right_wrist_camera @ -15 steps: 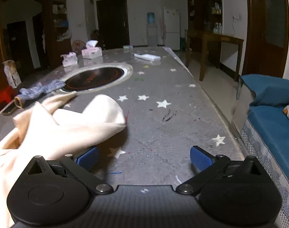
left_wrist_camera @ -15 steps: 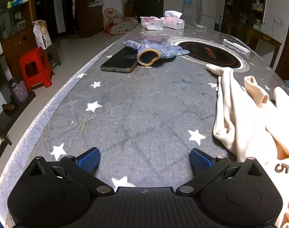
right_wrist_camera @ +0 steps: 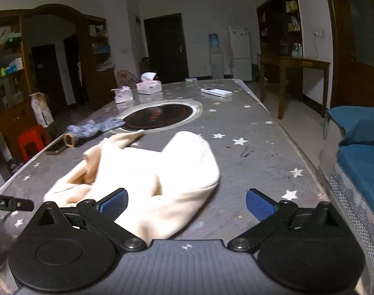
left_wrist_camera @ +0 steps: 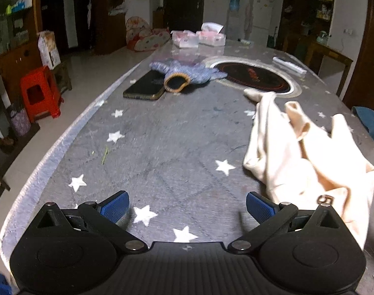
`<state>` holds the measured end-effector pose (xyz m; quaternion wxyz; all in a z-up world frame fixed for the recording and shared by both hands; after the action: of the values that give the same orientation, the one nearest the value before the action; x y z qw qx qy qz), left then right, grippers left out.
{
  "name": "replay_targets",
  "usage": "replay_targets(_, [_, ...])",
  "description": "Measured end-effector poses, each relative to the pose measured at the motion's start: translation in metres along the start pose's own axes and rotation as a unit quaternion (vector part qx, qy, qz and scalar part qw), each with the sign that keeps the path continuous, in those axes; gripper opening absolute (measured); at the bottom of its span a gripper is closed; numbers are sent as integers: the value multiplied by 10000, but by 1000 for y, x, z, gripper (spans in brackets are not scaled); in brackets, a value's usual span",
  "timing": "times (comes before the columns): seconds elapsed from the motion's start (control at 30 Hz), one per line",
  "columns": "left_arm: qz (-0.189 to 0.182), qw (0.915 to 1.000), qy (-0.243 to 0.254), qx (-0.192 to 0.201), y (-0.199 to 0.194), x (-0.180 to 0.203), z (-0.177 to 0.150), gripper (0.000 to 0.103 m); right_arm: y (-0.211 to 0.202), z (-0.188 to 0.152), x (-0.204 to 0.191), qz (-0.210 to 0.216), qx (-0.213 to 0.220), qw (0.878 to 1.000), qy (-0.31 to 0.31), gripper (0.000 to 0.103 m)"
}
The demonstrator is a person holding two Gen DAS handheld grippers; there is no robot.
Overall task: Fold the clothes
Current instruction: 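Move both tools toward the crumpled cream shirt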
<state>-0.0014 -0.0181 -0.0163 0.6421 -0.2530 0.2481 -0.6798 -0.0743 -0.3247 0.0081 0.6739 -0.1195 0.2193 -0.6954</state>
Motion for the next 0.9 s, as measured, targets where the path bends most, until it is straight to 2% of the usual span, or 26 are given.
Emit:
replay_targets(0.17, [-10, 9998, 119, 155, -16, 10, -2, 103, -8, -5, -13, 164, -103, 9998, -18, 103])
replay_targets(0.5, [-84, 9997, 159, 150, -29, 21, -9, 103, -21, -16, -30, 245, -190, 9994, -145, 103])
replay_targets(0.9, [-145, 9994, 249, 168, -44, 30, -18, 103, -38, -16, -37, 261, -88, 9992, -276, 103])
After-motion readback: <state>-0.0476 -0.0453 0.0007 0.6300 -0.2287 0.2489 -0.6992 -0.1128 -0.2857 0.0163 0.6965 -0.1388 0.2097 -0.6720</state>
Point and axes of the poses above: each gripper's, at about its wrist camera, not at the fingertips, and y roughly the way its jaws point, x to its right, z to its top, the point moved 6 cm from there along y, roughly the way its jaws point, and after that the axes turned 2 degrees about x, right-handed, at the moved point
